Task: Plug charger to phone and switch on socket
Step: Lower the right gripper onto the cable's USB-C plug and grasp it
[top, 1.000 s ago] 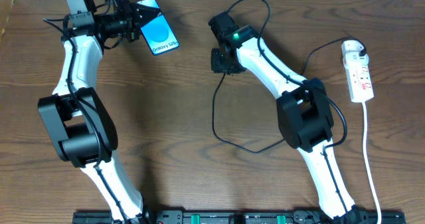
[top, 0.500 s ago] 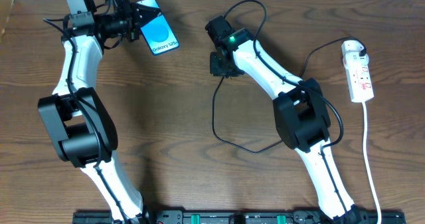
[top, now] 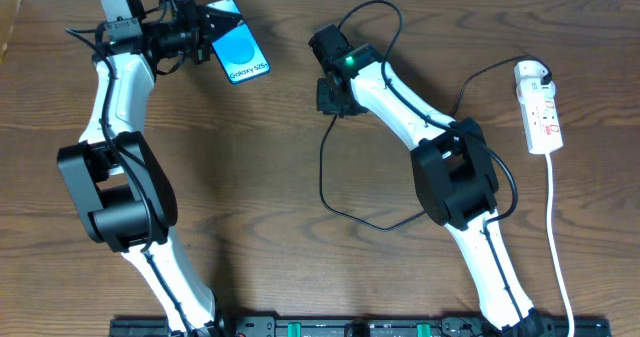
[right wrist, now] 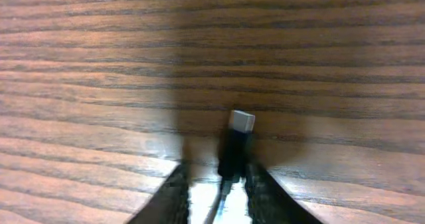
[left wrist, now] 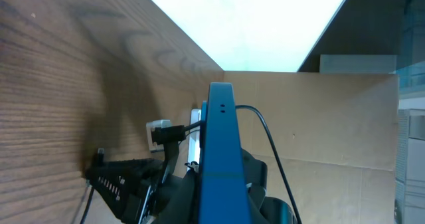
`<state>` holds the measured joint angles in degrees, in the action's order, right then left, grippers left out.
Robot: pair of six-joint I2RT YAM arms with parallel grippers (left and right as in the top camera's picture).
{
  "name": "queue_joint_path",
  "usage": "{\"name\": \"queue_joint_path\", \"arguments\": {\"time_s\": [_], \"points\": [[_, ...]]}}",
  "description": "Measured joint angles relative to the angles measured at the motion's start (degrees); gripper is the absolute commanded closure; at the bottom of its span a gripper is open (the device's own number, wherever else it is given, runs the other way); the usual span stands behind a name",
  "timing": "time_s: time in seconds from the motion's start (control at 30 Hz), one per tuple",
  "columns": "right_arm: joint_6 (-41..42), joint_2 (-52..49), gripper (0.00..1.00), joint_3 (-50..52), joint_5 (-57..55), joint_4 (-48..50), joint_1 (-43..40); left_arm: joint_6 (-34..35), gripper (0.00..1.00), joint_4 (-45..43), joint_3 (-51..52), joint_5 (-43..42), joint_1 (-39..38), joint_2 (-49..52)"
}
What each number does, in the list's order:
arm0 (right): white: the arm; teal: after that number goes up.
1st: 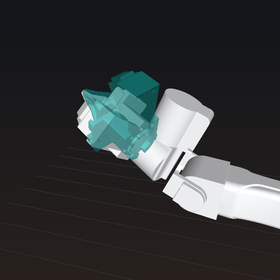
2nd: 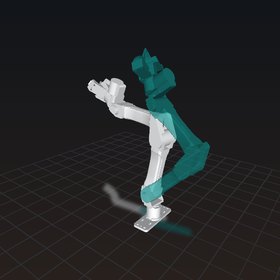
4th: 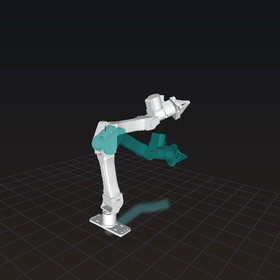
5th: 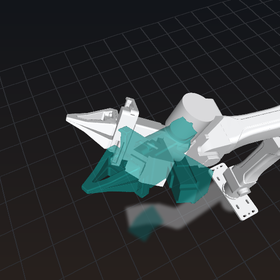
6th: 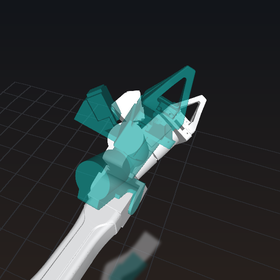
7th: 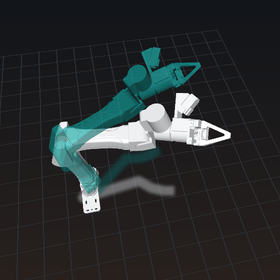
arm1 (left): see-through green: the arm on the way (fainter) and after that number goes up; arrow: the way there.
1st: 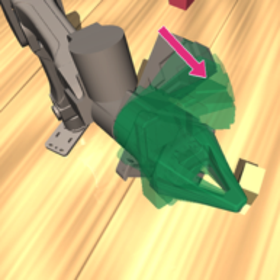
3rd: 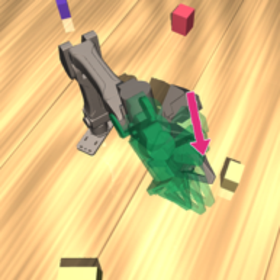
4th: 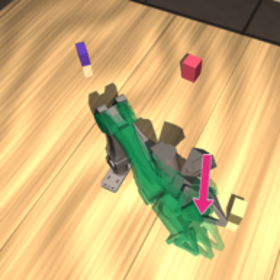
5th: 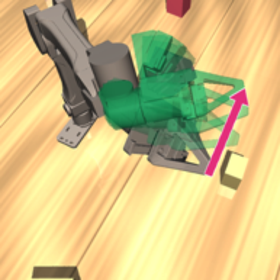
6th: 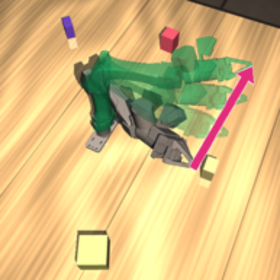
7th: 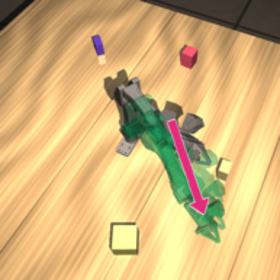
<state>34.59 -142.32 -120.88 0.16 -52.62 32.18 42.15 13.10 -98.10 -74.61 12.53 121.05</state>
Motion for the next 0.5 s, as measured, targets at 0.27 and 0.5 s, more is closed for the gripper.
{"name": "queue_joint_path", "arguments": {"time_s": [0.27, 0.5], "points": [[0.4, 0.0, 0.99, 0.2, -0.1, 0.1, 0.0, 0.0, 0.93, 0.0, 0.0, 0.0, 0.0, 0.0], [-2.6, 0.1, 0.99, 0.2, 1.0, 0.0, -0.5, 0.0, 0.93, 0.0, 0.0, 0.0, 0.0, 0.0]]}}
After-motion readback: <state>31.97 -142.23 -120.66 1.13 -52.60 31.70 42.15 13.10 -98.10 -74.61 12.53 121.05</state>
